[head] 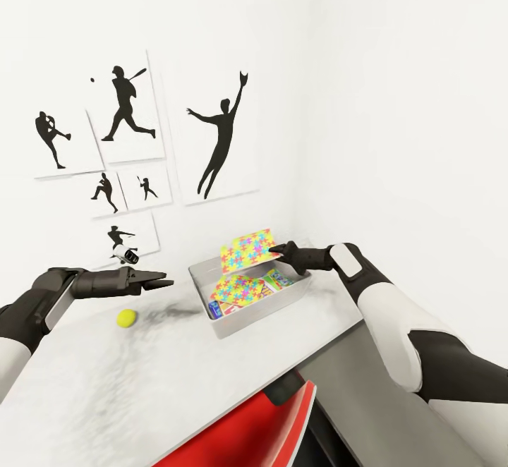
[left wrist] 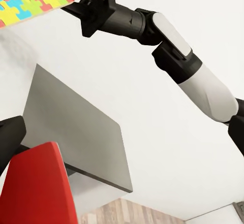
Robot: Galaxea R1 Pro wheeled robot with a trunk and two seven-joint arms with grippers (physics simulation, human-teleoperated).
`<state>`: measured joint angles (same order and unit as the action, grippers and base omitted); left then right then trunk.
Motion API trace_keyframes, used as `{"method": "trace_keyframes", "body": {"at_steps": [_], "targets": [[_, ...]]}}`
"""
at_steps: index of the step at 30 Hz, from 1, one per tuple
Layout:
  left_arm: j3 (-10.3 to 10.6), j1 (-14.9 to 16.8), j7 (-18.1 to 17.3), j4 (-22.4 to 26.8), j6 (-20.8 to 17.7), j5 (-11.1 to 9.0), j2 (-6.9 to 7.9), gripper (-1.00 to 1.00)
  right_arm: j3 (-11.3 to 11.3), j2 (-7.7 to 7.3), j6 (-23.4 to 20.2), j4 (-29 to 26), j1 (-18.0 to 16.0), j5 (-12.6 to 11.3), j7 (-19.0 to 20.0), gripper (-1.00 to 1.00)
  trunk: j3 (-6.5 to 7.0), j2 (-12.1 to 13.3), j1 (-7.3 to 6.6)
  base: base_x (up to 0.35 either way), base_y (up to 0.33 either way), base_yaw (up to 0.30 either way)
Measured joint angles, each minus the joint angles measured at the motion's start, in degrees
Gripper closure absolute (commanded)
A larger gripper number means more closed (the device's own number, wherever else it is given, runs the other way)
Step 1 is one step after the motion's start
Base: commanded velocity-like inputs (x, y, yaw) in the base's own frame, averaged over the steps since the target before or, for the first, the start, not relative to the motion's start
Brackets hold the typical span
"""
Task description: Put all the toys in the child's room - the three board games (two on the bed and one on the table), the two jigsaw puzzles on the table, and the tennis ball on the table - inside the toy box on the table in the child's room.
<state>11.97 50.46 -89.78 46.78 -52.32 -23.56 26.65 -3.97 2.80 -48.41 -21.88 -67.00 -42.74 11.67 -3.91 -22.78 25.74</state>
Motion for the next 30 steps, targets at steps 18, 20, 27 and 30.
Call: {"method": "trace_keyframes", "body": {"at_steps": [18, 20, 27, 30], "targets": [[0.0, 0.0, 0.0, 0.0, 0.02, 0.0, 0.0, -1.0, 0.06, -0.3, -0.01, 0.0, 0.0, -0.03, 0.08, 1.0, 0.0, 0.0, 0.0, 0.034, 0.0, 0.0], [0.0, 0.0, 0.0, 0.0, 0.02, 0.0, 0.0, -1.0, 0.07, -0.3, -0.01, 0.0, 0.0, -0.02, 0.12, 1.0, 0.0, 0.0, 0.0, 0.033, 0.0, 0.0], [0.0, 0.0, 0.0, 0.0, 0.02, 0.0, 0.0, -1.0, 0.08, -0.3, 0.06, 0.0, 0.07, 0.07, 0.18, 1.0, 0.0, 0.0, -0.02, 0.143, 0.0, 0.0], [0.0, 0.0, 0.0, 0.0, 0.02, 0.0, 0.0, -1.0, 0.08, -0.3, 0.07, 0.0, 0.08, 0.06, 0.19, 1.0, 0.0, 0.0, 0.0, 0.061, 0.0, 0.0]]}}
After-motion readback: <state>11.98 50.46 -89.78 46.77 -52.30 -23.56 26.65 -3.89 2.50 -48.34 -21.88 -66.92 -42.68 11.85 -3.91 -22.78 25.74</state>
